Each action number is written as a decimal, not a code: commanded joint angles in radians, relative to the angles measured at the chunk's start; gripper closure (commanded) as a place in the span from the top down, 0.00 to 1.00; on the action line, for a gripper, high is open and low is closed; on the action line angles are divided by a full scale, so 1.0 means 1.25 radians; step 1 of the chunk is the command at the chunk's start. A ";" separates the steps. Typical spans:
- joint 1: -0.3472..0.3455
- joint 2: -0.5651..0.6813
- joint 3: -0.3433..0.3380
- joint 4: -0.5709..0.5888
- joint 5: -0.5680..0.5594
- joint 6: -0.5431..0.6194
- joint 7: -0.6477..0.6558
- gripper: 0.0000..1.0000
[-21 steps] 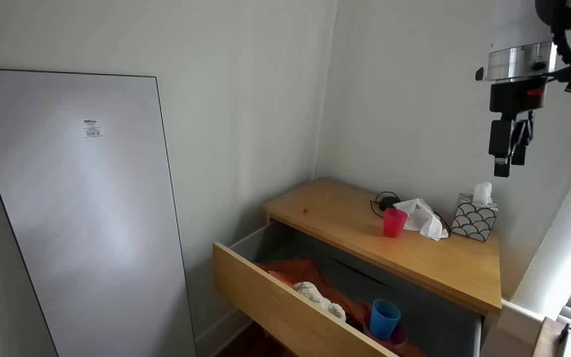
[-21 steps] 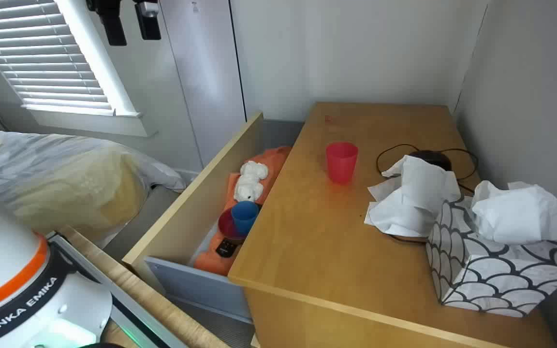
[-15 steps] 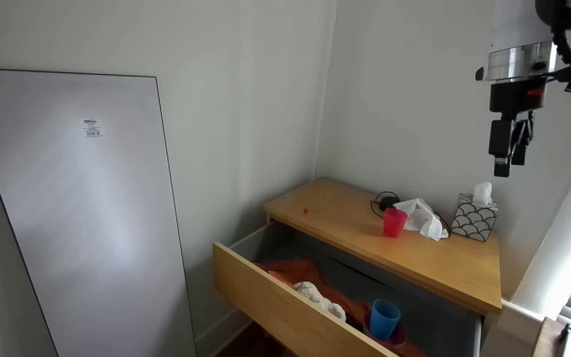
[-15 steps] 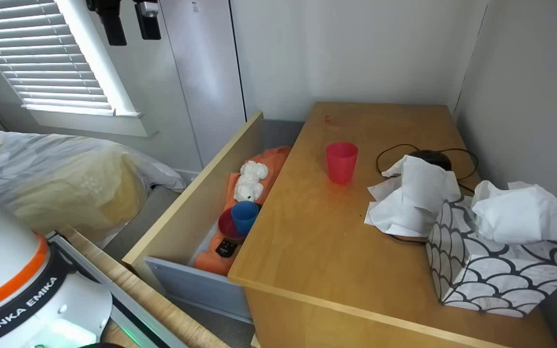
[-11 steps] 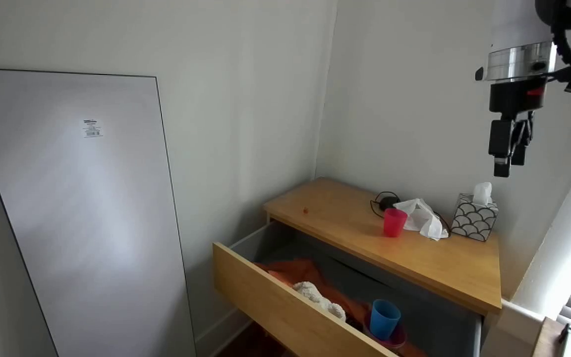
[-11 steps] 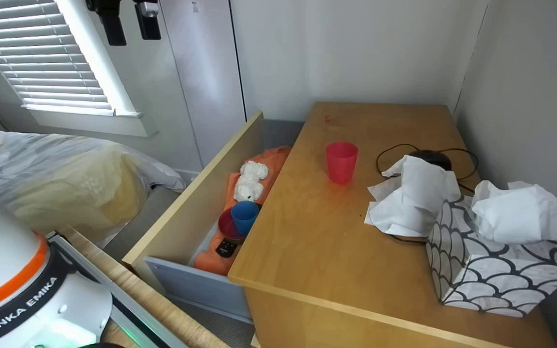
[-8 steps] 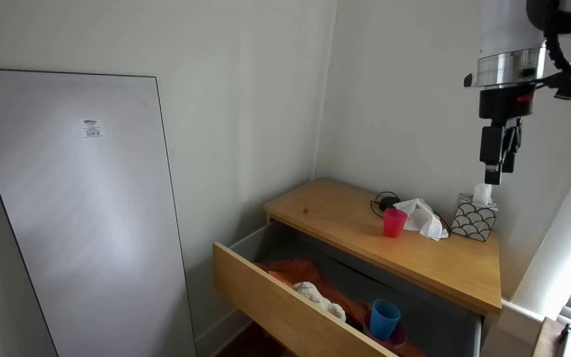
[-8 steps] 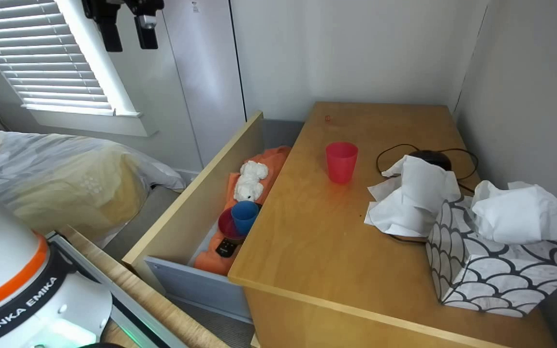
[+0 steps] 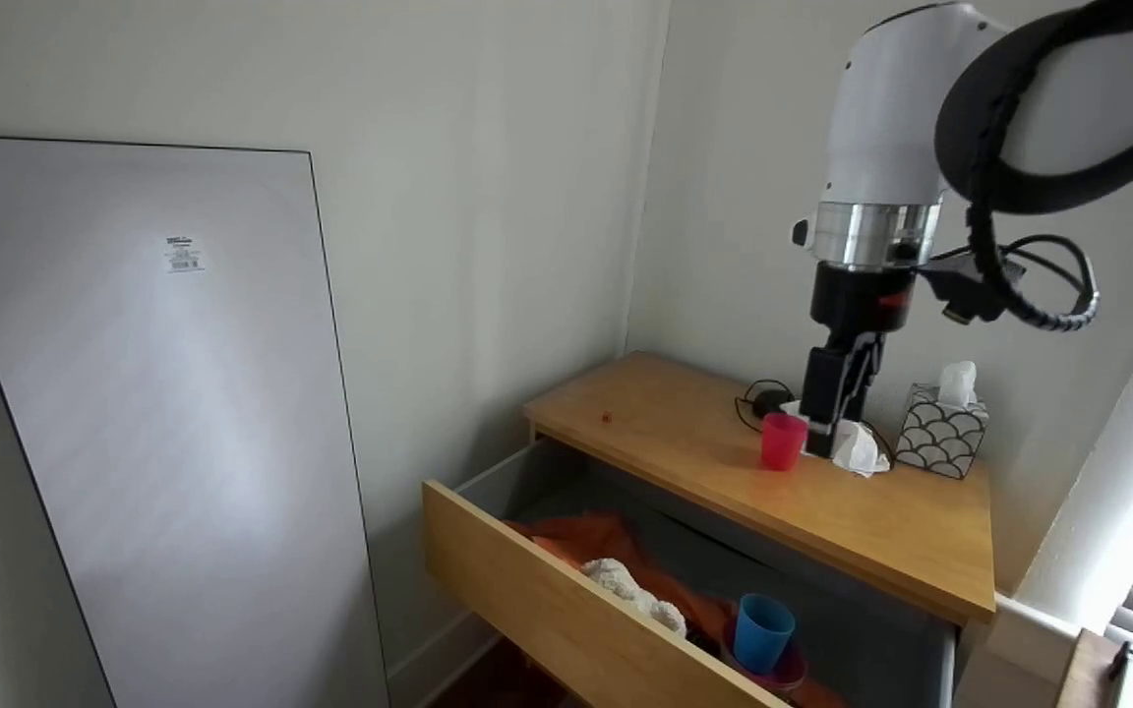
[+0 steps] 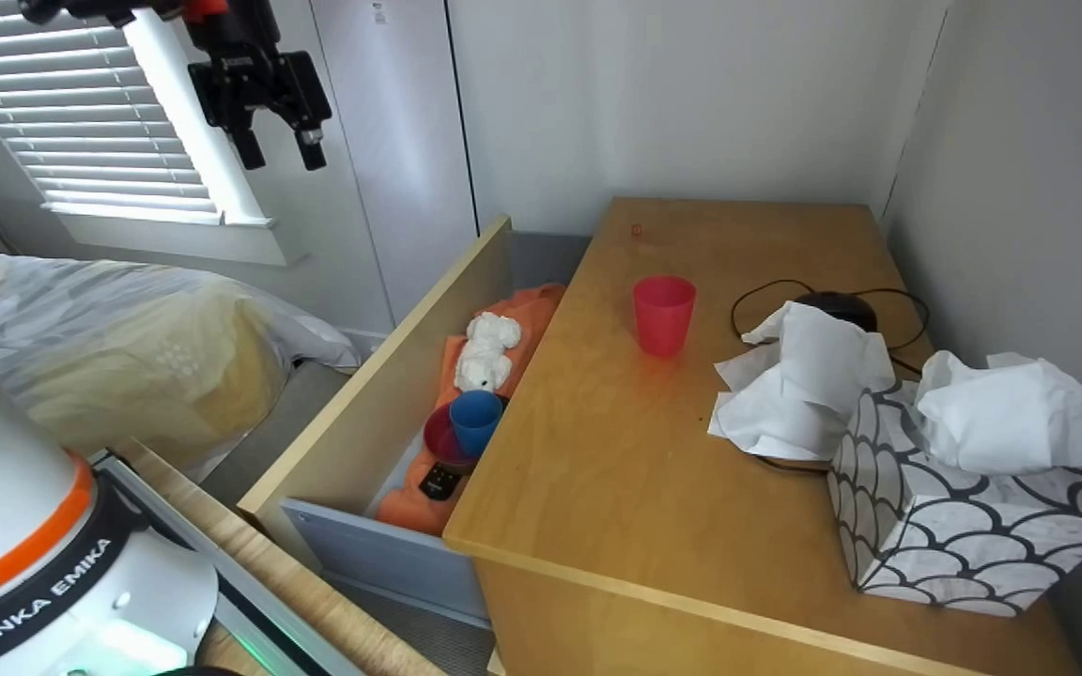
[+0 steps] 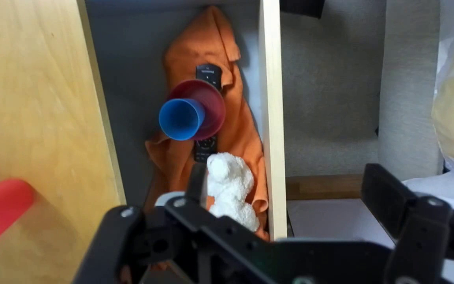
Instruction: Close the open drawer.
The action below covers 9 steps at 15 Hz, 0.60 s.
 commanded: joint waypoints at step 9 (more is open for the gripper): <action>0.024 0.396 0.090 0.062 -0.039 0.395 0.232 1.00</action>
